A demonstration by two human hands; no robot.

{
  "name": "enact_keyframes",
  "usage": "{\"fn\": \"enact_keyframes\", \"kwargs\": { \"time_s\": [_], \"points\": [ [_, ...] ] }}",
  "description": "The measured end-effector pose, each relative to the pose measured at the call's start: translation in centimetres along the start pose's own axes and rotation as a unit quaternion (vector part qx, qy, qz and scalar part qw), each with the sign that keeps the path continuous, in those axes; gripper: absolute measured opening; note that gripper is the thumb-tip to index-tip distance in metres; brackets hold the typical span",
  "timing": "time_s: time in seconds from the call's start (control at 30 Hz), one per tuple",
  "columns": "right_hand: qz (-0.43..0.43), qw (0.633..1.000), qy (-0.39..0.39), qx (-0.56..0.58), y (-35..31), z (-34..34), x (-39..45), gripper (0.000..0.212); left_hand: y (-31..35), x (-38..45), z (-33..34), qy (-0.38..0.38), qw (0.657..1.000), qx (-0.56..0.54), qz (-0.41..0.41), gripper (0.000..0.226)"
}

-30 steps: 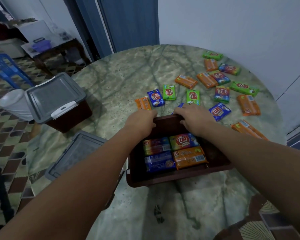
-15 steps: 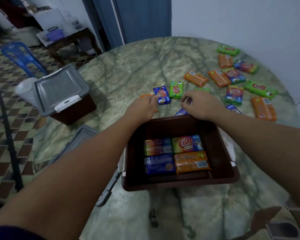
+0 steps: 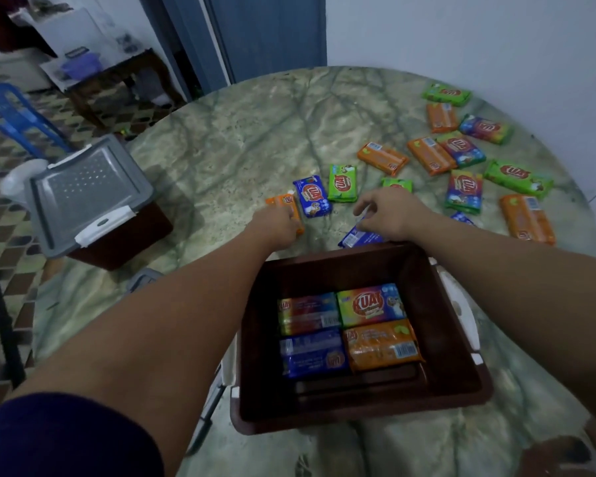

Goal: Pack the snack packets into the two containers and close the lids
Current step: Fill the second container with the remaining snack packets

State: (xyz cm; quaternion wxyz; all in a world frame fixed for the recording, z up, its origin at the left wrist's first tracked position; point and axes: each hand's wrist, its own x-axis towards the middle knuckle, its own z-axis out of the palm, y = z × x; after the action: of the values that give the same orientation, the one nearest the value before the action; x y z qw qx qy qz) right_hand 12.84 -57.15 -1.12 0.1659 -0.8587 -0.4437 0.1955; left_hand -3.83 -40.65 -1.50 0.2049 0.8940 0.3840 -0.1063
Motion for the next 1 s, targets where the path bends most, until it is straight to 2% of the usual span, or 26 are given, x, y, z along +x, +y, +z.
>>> {"fn": "enact_keyframes", "kwargs": {
  "time_s": [0.2, 0.3, 0.4, 0.5, 0.53, 0.63, 0.77, 0.87, 1.0],
  "points": [
    [0.027, 0.999, -0.029, 0.002, 0.0, 0.9, 2.0, 0.030, -0.9, 1.6, 1.2, -0.080, 0.992, 0.084, 0.040, 0.044],
    [0.033, 0.998, -0.045, -0.013, -0.1, 1.2, 3.0, 0.032, -1.6, 1.9, 1.1, -0.067, 0.990, 0.109, 0.063, 0.043],
    [0.034, 0.997, -0.056, -0.027, -0.4, 1.3, 3.6, 0.036, -1.8, 2.6, 0.6, -0.026, 0.994, 0.105, 0.034, 0.050],
    [0.018, 0.995, -0.073, -0.070, -0.8, 1.6, 4.0, 0.041, -1.9, 3.2, 0.7, 0.016, 0.999, -0.002, -0.028, 0.040],
    [0.012, 0.993, -0.080, -0.088, -0.8, 1.7, 4.0, 0.042, -2.1, 3.4, 0.8, 0.030, 0.997, -0.038, -0.059, 0.044],
    [0.007, 0.987, -0.101, -0.127, -0.7, 1.6, 3.8, 0.048, -2.2, 3.5, 1.3, 0.034, 0.985, -0.106, -0.131, 0.079],
    [0.000, 0.980, -0.127, -0.155, -0.3, 1.3, 3.7, 0.063, -1.7, 3.9, 1.5, 0.008, 0.963, -0.205, -0.175, 0.087],
    [-0.016, 0.970, -0.144, -0.194, -0.2, 0.9, 3.6, 0.075, -1.4, 3.9, 1.7, -0.021, 0.952, -0.251, -0.175, 0.078],
    [-0.051, 0.945, -0.178, -0.271, -0.3, 0.8, 3.1, 0.078, -0.7, 3.5, 1.5, -0.051, 0.959, -0.239, -0.144, 0.047]
  ]
}}
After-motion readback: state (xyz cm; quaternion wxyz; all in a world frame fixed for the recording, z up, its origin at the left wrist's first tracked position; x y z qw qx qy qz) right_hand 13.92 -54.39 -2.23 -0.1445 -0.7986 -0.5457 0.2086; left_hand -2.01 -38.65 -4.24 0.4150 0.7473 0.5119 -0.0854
